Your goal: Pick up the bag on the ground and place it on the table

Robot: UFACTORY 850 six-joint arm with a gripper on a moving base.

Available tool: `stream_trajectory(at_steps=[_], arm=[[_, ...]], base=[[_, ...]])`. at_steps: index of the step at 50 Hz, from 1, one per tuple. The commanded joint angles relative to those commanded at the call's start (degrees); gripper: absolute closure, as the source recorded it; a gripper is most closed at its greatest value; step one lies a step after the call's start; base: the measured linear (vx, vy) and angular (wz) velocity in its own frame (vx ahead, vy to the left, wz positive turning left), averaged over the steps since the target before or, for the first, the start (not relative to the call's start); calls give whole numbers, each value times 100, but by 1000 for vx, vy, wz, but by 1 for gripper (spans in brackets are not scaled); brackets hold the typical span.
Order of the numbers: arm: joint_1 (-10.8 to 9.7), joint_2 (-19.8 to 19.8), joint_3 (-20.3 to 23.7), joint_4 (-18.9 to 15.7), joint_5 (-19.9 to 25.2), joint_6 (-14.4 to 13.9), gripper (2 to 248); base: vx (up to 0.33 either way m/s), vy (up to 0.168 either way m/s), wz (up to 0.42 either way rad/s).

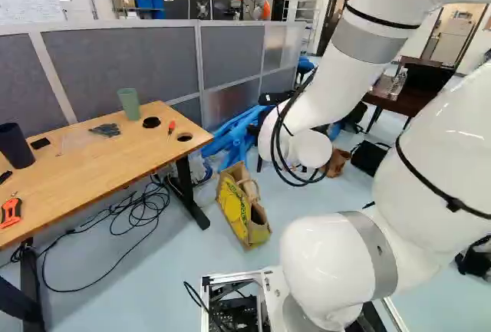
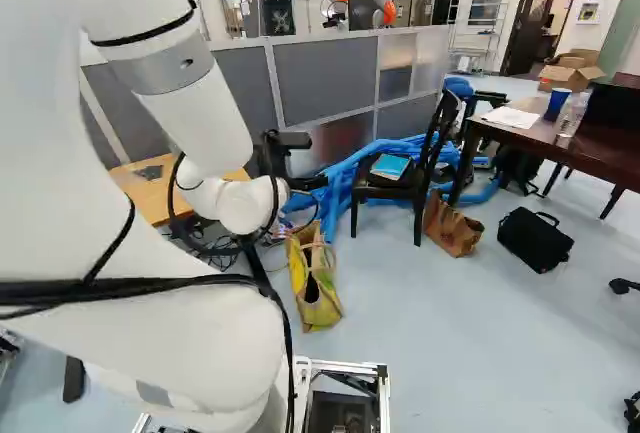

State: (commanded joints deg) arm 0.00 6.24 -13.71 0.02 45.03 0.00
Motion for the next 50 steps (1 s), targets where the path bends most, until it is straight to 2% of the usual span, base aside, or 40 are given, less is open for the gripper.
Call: stream_trajectory(at_steps=[50], arm=[[94, -1458, -1515, 174, -2426, 0, 3]], base=[[0, 0, 0]])
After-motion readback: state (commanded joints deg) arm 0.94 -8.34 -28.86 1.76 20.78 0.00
